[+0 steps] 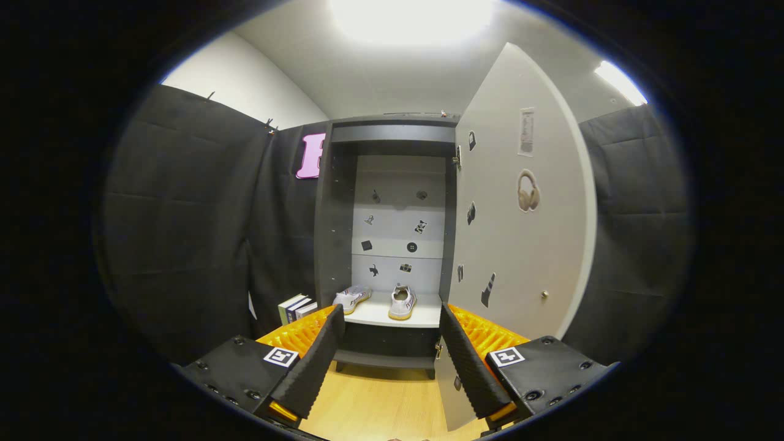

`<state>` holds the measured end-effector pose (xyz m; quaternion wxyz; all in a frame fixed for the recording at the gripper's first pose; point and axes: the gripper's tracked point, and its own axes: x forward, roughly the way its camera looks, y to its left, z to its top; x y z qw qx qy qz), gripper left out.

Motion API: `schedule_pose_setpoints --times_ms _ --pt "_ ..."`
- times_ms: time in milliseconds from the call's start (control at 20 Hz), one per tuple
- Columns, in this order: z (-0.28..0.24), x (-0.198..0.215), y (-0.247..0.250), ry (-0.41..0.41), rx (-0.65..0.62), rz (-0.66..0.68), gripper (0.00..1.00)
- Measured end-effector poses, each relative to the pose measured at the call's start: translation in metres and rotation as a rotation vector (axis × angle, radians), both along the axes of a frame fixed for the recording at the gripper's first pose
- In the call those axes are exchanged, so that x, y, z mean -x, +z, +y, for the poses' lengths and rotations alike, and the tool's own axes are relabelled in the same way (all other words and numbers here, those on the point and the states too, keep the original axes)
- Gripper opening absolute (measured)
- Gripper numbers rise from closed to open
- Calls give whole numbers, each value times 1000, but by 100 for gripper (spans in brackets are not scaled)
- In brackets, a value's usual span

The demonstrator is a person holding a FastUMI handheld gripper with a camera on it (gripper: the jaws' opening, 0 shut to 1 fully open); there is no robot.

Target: Open the shoe cabinet door, grab the shoes and put them into the shoe cabinet, then close the shoe cabinet door.

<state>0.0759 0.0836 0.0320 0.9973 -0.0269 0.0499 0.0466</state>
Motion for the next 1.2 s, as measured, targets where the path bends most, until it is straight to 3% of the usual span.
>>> schedule_pose_setpoints --times_ms 200,350,550,800,1050,1200 --pt "-44 37 -16 -13 -58 51 97" --pt "-96 47 -19 -39 -96 31 97" --pt "-163 51 -27 -14 -125 44 97" --pt "-228 33 -31 14 -201 26 97" --pt "-253 -5 -42 57 -214 29 97" --pt "-262 -32 -41 31 -209 30 97"
